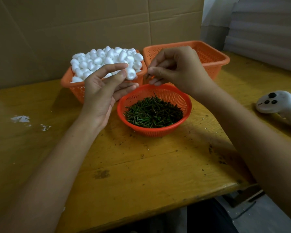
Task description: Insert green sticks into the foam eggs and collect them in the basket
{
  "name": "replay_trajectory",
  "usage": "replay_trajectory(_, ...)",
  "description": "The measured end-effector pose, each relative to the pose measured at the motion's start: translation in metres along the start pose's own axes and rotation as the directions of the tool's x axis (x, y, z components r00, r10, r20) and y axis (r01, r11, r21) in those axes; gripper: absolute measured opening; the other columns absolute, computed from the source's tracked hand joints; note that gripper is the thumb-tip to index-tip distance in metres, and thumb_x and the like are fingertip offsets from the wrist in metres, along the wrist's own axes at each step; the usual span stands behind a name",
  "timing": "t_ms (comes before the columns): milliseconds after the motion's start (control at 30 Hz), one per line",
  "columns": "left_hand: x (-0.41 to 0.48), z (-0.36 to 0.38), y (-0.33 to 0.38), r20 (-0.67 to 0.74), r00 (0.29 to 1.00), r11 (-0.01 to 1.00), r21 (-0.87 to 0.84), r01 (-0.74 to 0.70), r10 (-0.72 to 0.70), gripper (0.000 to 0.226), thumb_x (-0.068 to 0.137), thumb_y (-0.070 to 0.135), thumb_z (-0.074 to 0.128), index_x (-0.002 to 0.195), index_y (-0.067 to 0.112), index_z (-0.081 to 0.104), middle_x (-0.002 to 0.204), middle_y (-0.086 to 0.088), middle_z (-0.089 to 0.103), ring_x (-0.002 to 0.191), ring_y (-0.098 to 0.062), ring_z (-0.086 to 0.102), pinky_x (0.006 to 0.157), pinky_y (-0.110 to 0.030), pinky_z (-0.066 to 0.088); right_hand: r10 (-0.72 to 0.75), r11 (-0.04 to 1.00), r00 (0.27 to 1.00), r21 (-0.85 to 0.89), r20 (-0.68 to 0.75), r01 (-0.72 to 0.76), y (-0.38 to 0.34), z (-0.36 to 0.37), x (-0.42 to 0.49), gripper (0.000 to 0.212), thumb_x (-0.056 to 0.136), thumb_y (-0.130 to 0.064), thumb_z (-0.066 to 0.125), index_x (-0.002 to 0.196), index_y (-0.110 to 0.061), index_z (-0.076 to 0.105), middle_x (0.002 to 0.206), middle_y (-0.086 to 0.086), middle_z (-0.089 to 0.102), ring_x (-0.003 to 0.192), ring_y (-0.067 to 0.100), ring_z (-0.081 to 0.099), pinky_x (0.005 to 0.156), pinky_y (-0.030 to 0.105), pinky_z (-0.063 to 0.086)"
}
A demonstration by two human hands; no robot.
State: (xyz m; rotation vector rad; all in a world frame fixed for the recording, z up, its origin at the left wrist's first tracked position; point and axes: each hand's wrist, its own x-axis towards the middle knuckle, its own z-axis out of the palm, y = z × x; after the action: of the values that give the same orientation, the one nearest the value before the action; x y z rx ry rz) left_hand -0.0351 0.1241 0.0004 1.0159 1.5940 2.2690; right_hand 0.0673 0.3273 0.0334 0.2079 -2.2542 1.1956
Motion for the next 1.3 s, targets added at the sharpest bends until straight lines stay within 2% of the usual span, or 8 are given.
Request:
replay_trajectory(200, -0.0004, -0.0001, -0.0006, -0.005, 1.000, 1.000, 0.002, 0.005, -0.005, 0.011, 0.101, 0.014, 0.070, 0.110, 0.015, 0.076, 0.104, -0.024, 0.078, 0.095, -0.037, 0.079, 0.082, -0.034, 0.063, -0.100, 0.995, 0.993, -0.025, -0.066, 0.098, -0.0034, 0.0005, -0.0011, 0.022, 0.094, -0.016, 0.077, 0.095, 0.005, 0.070, 0.080, 0.012, 0.077, 0.070, 0.022, 0.078, 0.066, 0.036, 0.065)
replay_trajectory(333, -0.0007, 0.0007, -0.0004, -0.011, 1.000, 1.000, -0.014, 0.005, -0.005, 0.009, 0.101, 0.015, 0.070, 0.107, 0.016, 0.076, 0.103, -0.023, 0.078, 0.096, -0.036, 0.079, 0.082, -0.034, 0.063, -0.173, 0.984, 0.980, 0.032, -0.094, 0.177, -0.0058, 0.0017, -0.0025, 0.021, 0.092, -0.011, 0.078, 0.099, 0.008, 0.073, 0.084, 0.012, 0.077, 0.075, 0.024, 0.078, 0.074, 0.042, 0.065)
replay_trajectory(533, 0.0000, -0.0005, -0.0002, -0.016, 1.000, 0.999, -0.040, 0.008, -0.008, 0.012, 0.094, 0.019, 0.077, 0.106, 0.016, 0.075, 0.105, -0.025, 0.077, 0.100, -0.039, 0.078, 0.085, -0.036, 0.063, -0.238, 0.971, 0.969, -0.026, -0.067, 0.237, -0.0076, 0.0077, -0.0063, 0.016, 0.089, -0.004, 0.080, 0.099, 0.007, 0.076, 0.085, 0.016, 0.077, 0.078, 0.025, 0.078, 0.077, 0.051, 0.063)
replay_trajectory(800, 0.0000, -0.0017, -0.0001, -0.016, 1.000, 1.000, -0.011, 0.002, -0.002, 0.013, 0.096, 0.011, 0.076, 0.107, 0.014, 0.072, 0.102, -0.022, 0.078, 0.094, -0.038, 0.079, 0.084, -0.035, 0.063, -0.235, 0.960, 0.972, -0.159, -0.012, 0.230, -0.0097, 0.0063, -0.0083, 0.015, 0.090, -0.008, 0.080, 0.101, 0.003, 0.078, 0.089, 0.011, 0.078, 0.082, 0.014, 0.078, 0.079, 0.042, 0.063)
replay_trajectory(1033, -0.0012, -0.0002, -0.0001, -0.021, 0.999, 0.998, 0.053, -0.026, 0.027, 0.024, 0.089, 0.006, 0.082, 0.108, 0.011, 0.069, 0.101, -0.019, 0.079, 0.094, -0.035, 0.079, 0.085, -0.038, 0.063, -0.256, 0.923, 0.967, -0.295, 0.004, 0.246, -0.0093, 0.0071, -0.0080, 0.016, 0.093, -0.014, 0.077, 0.106, -0.005, 0.080, 0.094, 0.003, 0.080, 0.087, 0.006, 0.076, 0.082, 0.036, 0.062)
replay_trajectory(1133, -0.0011, -0.0001, -0.0018, -0.026, 0.998, 0.994, 0.097, -0.047, 0.050, 0.027, 0.086, 0.005, 0.085, 0.108, 0.011, 0.070, 0.104, -0.019, 0.079, 0.096, -0.037, 0.078, 0.087, -0.042, 0.064, -0.230, 0.932, 0.973, -0.286, 0.010, 0.223, -0.0076, 0.0092, -0.0071, 0.018, 0.093, -0.013, 0.077, 0.108, -0.004, 0.077, 0.095, 0.000, 0.080, 0.087, 0.006, 0.077, 0.084, 0.038, 0.062)
replay_trajectory(1300, -0.0005, -0.0019, -0.0031, -0.041, 0.996, 0.989, 0.131, -0.073, 0.079, 0.030, 0.081, 0.007, 0.089, 0.105, 0.011, 0.072, 0.106, -0.018, 0.079, 0.097, -0.038, 0.078, 0.083, -0.040, 0.064, -0.183, 0.941, 0.983, -0.290, -0.004, 0.174, -0.0056, 0.0097, -0.0055, 0.018, 0.091, -0.018, 0.080, 0.103, -0.004, 0.077, 0.089, 0.000, 0.080, 0.082, 0.006, 0.077, 0.083, 0.038, 0.062)
